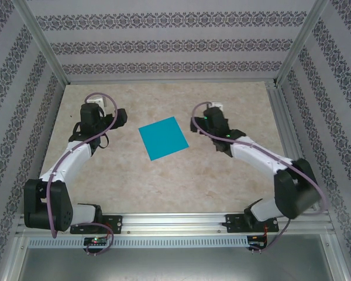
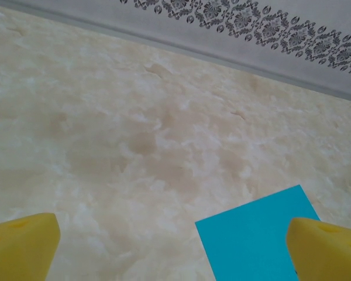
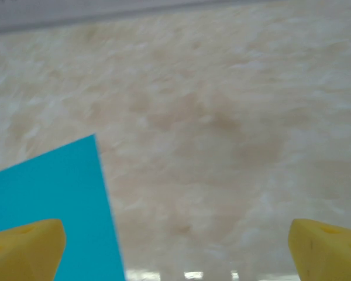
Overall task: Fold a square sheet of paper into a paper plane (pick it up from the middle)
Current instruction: Move the square sheet of paper to the center of the table.
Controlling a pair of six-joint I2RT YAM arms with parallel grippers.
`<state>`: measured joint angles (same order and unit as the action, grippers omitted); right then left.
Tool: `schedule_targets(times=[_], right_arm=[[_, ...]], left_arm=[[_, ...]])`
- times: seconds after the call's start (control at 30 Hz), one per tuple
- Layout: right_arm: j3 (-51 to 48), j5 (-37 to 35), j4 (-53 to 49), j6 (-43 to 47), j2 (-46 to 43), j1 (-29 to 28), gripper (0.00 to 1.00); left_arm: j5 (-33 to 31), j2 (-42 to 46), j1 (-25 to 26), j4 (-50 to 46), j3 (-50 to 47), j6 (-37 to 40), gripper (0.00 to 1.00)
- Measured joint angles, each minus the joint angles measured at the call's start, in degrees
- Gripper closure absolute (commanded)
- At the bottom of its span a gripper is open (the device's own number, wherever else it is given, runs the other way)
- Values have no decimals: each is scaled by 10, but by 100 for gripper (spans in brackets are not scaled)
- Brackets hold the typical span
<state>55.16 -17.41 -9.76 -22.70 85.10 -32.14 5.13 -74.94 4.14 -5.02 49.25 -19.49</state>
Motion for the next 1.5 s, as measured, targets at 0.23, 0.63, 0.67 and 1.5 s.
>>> schedule_targets(times=[0.23,0.63,0.67,1.5], right_arm=[[192,1,-96,1,206,-114,2],[349,24,-208,2,376,-143,2],[351,26,-212,2,383,-144,2],[50,58,-235,-92,176,-131,2]], left_arm=[[-12,7,0,-71,41,-5,0],[-35,13,0,-112,41,-1,0],[-35,13,0,-112,41,-1,0],[-28,-9,0,-111,41,-1,0]])
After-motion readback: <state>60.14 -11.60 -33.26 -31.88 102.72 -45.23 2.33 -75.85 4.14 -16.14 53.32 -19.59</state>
